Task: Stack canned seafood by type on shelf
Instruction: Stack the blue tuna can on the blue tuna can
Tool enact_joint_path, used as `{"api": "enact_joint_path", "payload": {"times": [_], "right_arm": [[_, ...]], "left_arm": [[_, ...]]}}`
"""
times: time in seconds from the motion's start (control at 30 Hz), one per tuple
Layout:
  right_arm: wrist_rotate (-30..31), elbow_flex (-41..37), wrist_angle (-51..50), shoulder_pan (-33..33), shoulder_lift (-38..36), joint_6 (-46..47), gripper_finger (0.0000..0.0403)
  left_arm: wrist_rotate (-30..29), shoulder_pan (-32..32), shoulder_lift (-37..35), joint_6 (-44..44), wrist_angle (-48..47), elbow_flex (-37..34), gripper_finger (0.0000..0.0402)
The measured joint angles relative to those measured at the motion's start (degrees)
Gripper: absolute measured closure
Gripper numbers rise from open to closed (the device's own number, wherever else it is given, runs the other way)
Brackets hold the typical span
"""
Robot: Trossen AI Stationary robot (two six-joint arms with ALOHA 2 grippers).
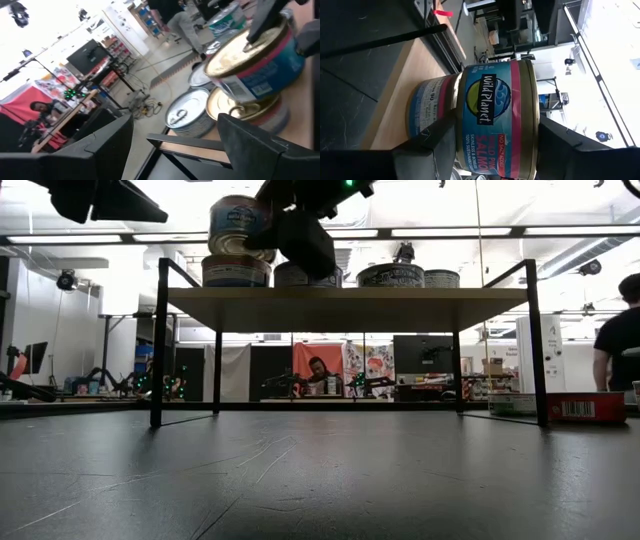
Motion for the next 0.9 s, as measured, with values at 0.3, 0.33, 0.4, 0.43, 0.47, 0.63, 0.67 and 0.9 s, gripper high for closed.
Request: {"api": "enact_joint_path", "payload": {"times": [0.3, 0.33, 0.4, 0.43, 0.47, 0.63, 0.67, 0.9], "right_arm": [[0.0, 0.0, -0.3, -0.1, 0.3, -2.4, 0.0203], [-0.1, 0.0, -0.3, -0.1, 0.3, -2.5, 0.0200], [0.0, 0.0, -0.1, -0.2, 0.3, -2.5, 0.0192], [0.0, 0.0, 0.0, -0.3, 0.3, -2.5, 0.0188], [0.0, 0.0, 0.0, -0.3, 0.3, -2.6, 0.0185], [0.0, 0.0, 0.0, -0.9, 0.3, -2.2, 0.0172], [0.0, 0.0, 0.1, -1.0, 0.3, -2.1, 0.0169], [0.0, 0.0, 0.4, -1.3, 0.3, -0.7, 0.0150]], "left_arm": [[-0.9, 0.0, 0.0, 0.0, 0.0, 0.0, 0.0129], [-0.9, 0.0, 0.0, 0.0, 0.0, 0.0, 0.0129], [-0.9, 0.0, 0.0, 0.0, 0.0, 0.0, 0.0129], [-0.9, 0.0, 0.0, 0.0, 0.0, 0.0, 0.0129], [-0.9, 0.0, 0.0, 0.0, 0.0, 0.0, 0.0129], [-0.9, 0.0, 0.0, -0.4, 0.0, 0.0, 0.0129], [-0.9, 0.0, 0.0, -0.4, 0.0, 0.0, 0.0129], [-0.9, 0.0, 0.0, -0.5, 0.0, 0.0, 0.0129]]}}
